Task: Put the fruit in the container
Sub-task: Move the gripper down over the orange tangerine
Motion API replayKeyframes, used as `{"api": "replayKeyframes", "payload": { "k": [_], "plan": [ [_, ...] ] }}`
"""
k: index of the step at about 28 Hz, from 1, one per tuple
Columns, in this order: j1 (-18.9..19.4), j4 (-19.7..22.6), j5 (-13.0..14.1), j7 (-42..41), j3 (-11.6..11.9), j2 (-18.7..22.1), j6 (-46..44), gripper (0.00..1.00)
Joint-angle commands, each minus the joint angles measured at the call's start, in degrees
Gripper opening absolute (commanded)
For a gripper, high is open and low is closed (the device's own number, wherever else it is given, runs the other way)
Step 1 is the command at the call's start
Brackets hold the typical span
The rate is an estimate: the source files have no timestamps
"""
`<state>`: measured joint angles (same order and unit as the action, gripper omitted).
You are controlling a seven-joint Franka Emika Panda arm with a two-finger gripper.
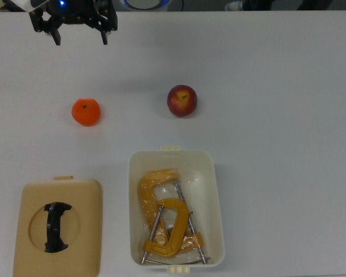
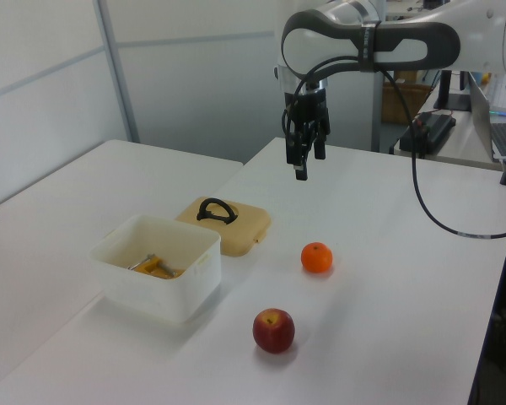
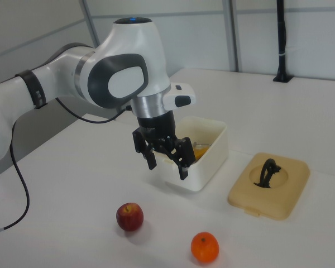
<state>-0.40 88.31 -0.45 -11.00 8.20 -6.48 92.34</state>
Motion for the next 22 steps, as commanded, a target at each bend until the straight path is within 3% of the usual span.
{"api": "replayKeyframes", "payload": {
  "k": [1, 11, 15, 22],
  "plan": [
    [0.5, 2.1, 0.4, 0.7, 0.2, 0.2, 5.3, 1.00],
    [0.5, 10.9, -0.1, 0.9, 0.2, -0.1, 14.9, 1.00],
    [0.4, 11.7, -0.5, 1.9, 0.2, -2.4, 18.2, 1.00],
    [0.5, 15.1, -6.0, 8.7, 0.2, -6.2, 26.7, 1.00]
  ]
}}
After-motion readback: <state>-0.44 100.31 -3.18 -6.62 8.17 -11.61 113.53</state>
